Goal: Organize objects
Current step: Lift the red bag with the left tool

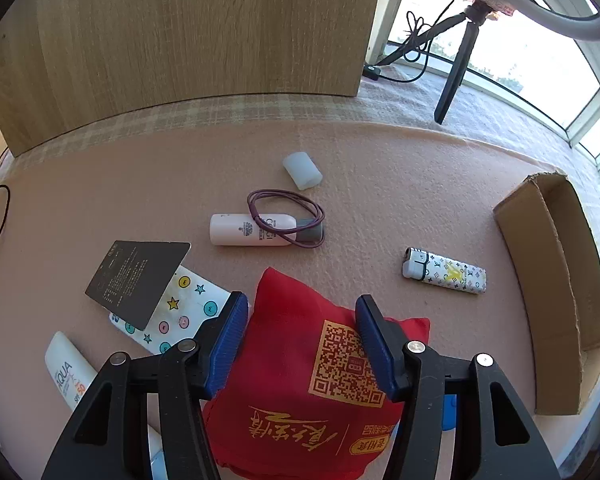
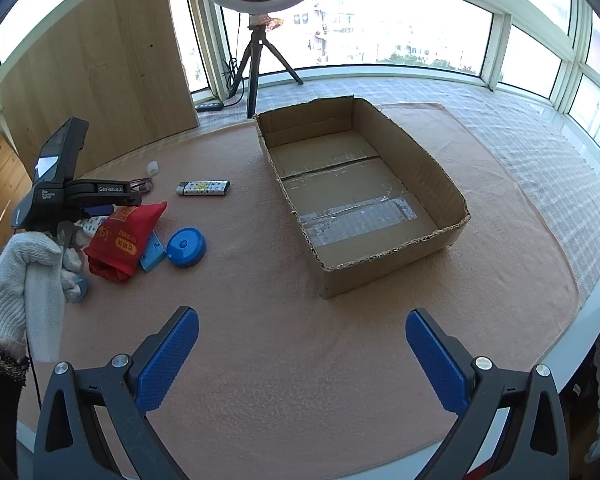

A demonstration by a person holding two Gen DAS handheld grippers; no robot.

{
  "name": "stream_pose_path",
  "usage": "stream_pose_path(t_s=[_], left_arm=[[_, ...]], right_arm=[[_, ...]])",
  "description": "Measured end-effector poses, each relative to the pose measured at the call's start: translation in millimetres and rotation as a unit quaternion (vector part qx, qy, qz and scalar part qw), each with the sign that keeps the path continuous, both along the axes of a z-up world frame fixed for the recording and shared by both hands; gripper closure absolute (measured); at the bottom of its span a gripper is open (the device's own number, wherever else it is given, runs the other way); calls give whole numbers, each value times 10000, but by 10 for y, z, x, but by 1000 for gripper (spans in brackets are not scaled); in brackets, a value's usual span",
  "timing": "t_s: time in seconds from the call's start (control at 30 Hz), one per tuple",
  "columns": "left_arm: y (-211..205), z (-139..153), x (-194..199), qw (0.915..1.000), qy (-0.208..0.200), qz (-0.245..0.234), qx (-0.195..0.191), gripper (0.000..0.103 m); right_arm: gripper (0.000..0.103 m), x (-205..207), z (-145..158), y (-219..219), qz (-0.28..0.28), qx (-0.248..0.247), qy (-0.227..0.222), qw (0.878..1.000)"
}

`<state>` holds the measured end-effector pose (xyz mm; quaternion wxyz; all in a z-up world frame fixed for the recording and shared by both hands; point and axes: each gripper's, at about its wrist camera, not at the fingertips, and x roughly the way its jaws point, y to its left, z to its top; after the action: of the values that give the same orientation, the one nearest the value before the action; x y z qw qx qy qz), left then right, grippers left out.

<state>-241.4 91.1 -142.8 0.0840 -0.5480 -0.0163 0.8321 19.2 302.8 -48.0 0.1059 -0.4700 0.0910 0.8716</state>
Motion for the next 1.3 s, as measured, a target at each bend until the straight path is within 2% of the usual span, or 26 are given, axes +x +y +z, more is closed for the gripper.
stream_pose_path(t_s=[0.17,0.6,0.83,0.97,1.1,1.2,1.3], left_arm=[[-59,-95,167,9997,-163,48,160,44],[-242,-128,901,9983,-122,74,558,44],[-78,-111,1285,9970,-133,-258,721,44],[-94,8,1407,9957,-75,-363,853,42],[-314,206,1581,9964,218,-233,792,21],[-501,250,1715,9970,253,-220,699,16],[-625,187,1815,9968,60,-247,754,14]], right_arm=[[1,-42,19,-45,109,-21,52,9999],[1,-125,-6,-283,478,-106,112,9987],[1,-141,-25,-322,554,-204,172,9981],[1,-157,-54,-334,762,-539,252,9953],[1,-180,-128,-355,968,-898,345,9906],[1,-236,-221,-425,1132,-891,207,9894],[1,-314,-339,-495,1257,-883,-20,9881]])
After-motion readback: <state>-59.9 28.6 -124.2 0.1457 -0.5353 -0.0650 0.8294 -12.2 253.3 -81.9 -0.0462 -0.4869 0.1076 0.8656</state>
